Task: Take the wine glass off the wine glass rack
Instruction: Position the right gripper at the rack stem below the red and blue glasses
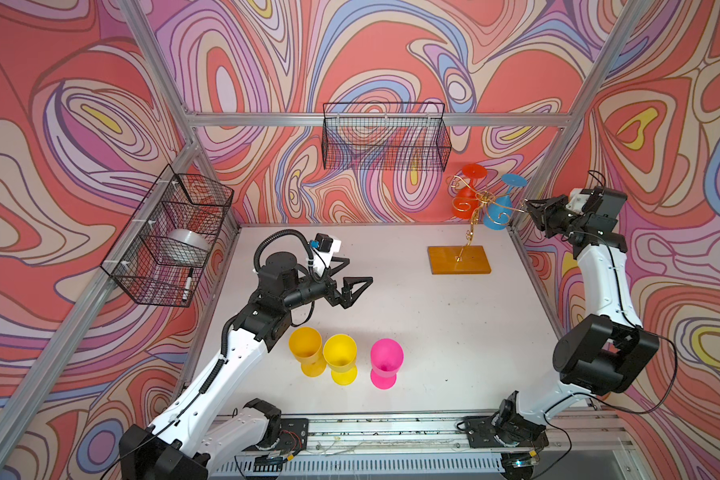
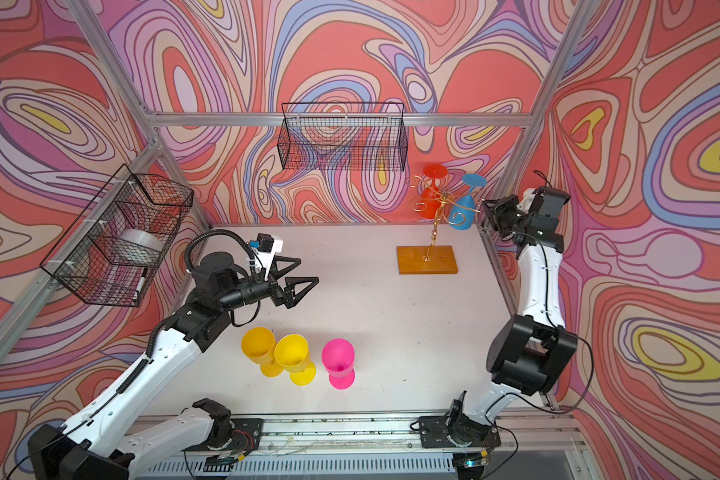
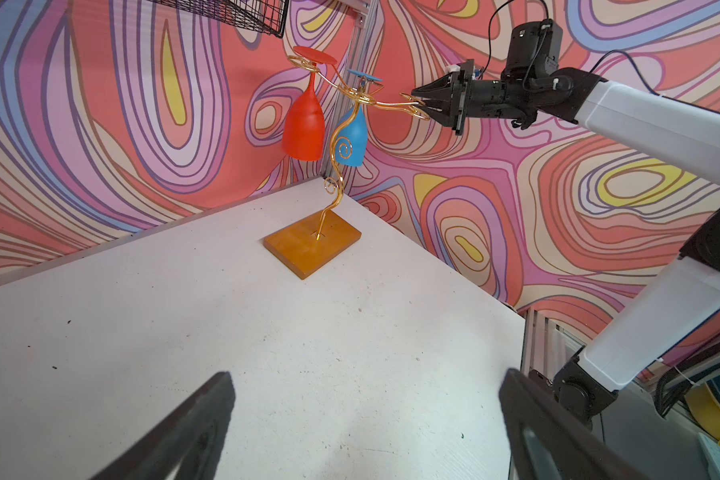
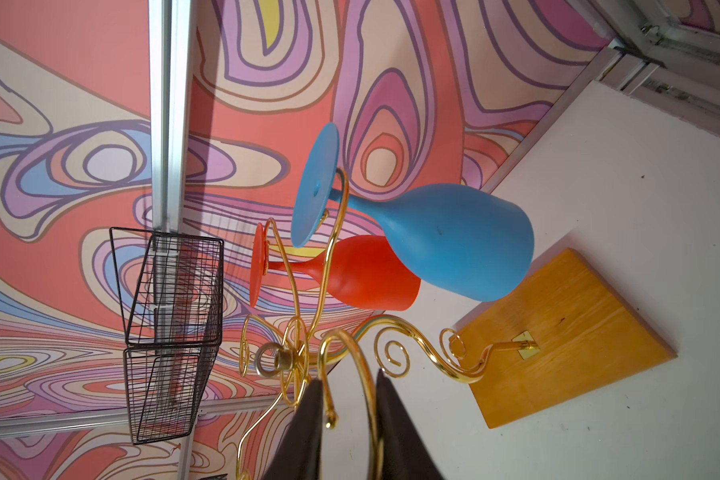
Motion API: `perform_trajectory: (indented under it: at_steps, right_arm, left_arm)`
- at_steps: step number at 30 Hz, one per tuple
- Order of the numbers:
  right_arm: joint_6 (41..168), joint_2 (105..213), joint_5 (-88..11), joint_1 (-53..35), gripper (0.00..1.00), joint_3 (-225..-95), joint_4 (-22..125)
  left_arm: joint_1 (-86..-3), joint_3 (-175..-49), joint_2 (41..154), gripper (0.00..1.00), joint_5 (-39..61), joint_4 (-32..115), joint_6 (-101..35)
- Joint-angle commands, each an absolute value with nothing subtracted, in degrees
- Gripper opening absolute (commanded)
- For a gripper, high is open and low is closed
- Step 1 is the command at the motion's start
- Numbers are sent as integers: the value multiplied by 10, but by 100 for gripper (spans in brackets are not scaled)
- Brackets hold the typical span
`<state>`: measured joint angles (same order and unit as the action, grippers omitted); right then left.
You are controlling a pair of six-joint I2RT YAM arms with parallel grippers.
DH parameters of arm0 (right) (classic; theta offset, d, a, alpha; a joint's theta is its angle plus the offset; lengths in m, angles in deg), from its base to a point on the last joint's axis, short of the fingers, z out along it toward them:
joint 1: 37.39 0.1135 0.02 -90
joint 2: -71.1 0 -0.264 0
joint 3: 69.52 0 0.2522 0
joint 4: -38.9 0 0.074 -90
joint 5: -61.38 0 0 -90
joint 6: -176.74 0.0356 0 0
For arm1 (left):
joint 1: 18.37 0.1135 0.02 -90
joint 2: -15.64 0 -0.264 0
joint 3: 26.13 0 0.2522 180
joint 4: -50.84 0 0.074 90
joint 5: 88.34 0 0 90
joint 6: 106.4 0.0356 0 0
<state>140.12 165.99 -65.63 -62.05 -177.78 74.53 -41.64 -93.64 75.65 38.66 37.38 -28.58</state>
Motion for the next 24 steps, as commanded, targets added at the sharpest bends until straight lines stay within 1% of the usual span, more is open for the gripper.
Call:
perform_trajectory:
  at_steps: [1, 4, 11, 24]
  right_arm:
    - [1411, 1626, -659, -619, 17, -1763, 713]
    - [1421, 1611, -652, -618, 12, -1743, 703]
    - [1462, 1576, -640, -608, 6, -1692, 658]
    - [1473, 1515, -596, -570, 5, -1642, 668]
  left_arm:
    - [-418, -957, 759, 100, 389, 369, -279]
    - [-419, -957, 760, 100, 390, 370, -279]
    - [-419, -957, 761, 100, 388, 369, -278]
    - [-419, -957, 760, 100, 388, 370, -280]
